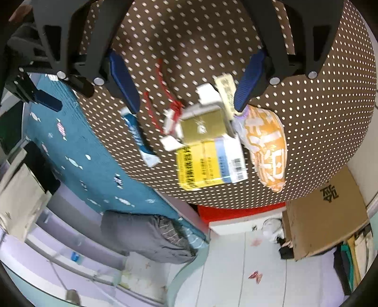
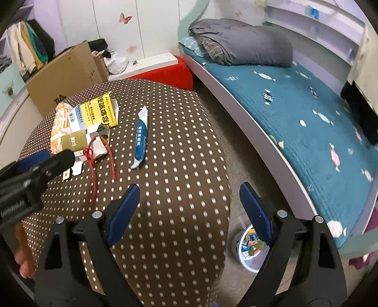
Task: Collect trash
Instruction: 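Grasp the white printed leaflet on the table with the left gripper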
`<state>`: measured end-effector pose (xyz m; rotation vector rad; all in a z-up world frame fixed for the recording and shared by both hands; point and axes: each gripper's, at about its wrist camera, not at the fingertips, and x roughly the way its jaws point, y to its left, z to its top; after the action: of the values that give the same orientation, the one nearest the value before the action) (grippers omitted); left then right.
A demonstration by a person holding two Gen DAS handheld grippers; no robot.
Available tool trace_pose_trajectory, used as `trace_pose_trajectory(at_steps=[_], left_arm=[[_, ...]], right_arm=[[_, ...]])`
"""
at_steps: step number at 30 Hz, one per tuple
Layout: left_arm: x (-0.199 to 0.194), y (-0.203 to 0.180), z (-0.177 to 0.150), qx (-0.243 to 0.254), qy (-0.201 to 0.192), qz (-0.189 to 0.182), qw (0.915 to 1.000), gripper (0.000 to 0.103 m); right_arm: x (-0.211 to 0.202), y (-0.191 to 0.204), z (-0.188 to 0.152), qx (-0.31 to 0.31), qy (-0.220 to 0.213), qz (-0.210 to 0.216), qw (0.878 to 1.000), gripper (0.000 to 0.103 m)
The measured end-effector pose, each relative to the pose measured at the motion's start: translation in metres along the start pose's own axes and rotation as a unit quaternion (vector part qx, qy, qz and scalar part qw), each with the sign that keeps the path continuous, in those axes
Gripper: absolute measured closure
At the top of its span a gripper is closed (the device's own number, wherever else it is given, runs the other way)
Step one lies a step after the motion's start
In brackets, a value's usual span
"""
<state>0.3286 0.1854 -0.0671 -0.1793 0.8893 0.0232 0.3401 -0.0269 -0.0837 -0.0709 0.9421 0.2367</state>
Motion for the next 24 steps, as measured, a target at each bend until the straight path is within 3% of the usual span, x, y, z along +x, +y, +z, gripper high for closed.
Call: trace_pose_trajectory(at_steps=[8, 10, 11, 12, 15, 17, 24], left_arm=[[0.032, 0.006, 0.025, -0.009, 0.024, 0.003, 0.9997, 0.024], [0.04, 0.005, 0.027, -0.006, 0.023, 0.002, 0.9997, 0.044], [0.043, 0.004, 0.027, -0.005, 0.028, 0.0, 0.9996, 0.065], [0.044, 0.004, 0.027, -0.006, 0.027, -0.009, 0.9996, 0.077], [0.037, 0.003, 0.025, -0.001, 0.006, -0.033, 0.9994, 0.094], [0.027, 0.002, 0.026, 0.006, -0.01, -0.044, 0.9989, 0.102], [-0.007, -0.003, 0.025, 0.018, -0.061, -0.044, 0.997, 0.102]], right_arm=[[0.013, 0.01, 0.014, -0.015, 0.007, 0.008, 1.0, 0.018], [0.017, 0.009, 0.015, -0.013, 0.011, 0.011, 1.0, 0.018], [0.018, 0.009, 0.015, -0.012, 0.013, 0.012, 1.0, 0.018], [0.019, 0.007, 0.014, -0.011, 0.015, 0.013, 1.0, 0.018], [0.023, 0.003, 0.015, -0.003, 0.021, 0.013, 1.0, 0.018], [0.025, 0.001, 0.017, 0.002, 0.021, 0.015, 1.0, 0.018], [0.031, 0.018, 0.032, -0.022, 0.01, 0.032, 0.999, 0.018]])
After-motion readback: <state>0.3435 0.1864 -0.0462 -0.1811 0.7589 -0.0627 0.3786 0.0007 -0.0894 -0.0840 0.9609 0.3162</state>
